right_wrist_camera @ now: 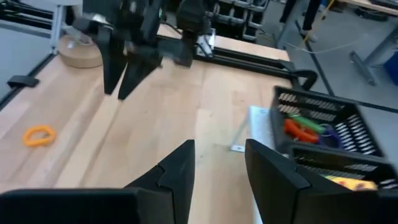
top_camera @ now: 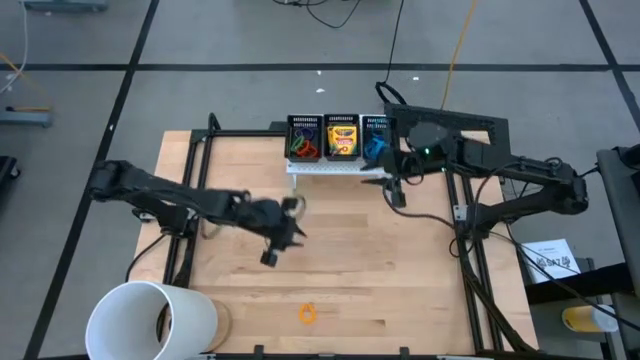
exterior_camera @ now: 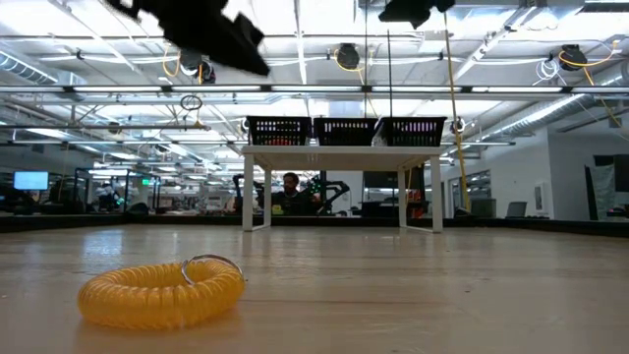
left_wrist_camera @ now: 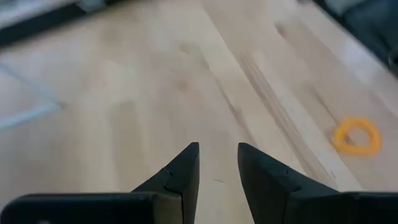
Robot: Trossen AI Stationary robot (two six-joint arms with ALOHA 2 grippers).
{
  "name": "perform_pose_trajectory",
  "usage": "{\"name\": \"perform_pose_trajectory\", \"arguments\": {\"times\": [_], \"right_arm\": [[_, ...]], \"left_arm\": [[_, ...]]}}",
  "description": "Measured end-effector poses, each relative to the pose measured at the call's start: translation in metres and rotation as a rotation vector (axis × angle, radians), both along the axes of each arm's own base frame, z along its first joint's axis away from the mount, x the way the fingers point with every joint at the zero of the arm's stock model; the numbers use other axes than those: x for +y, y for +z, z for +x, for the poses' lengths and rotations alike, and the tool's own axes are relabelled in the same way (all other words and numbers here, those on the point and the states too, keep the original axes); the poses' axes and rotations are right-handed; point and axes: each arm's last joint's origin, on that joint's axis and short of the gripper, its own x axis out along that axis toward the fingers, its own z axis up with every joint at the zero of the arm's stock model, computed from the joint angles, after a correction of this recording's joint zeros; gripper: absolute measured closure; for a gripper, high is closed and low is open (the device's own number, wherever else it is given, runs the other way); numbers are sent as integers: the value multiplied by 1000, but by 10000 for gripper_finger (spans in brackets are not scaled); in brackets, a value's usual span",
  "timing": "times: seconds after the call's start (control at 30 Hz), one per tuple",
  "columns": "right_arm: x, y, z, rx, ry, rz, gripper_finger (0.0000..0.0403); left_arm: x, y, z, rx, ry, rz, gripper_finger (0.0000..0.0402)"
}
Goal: Pick & Place Office Desk Supplies
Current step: Put the yellow spring keychain into the left black bin on the shelf
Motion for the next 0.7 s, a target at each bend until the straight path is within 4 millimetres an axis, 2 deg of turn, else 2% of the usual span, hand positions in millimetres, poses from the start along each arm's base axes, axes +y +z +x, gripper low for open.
{"name": "perform_pose_trajectory", "arguments": {"times": [0.27,0.5,0.7], "right_arm": [[10,-42,-13,-98,21,1,273],[17,-87,-23,-192,21,52,273],[30,-113,-33,-284,82,33,273]], "left_arm": [[-50,-63,25,190,21,-150,282],[-94,-88,34,178,29,-344,282],[-112,-103,29,213,150,-368,259]]}}
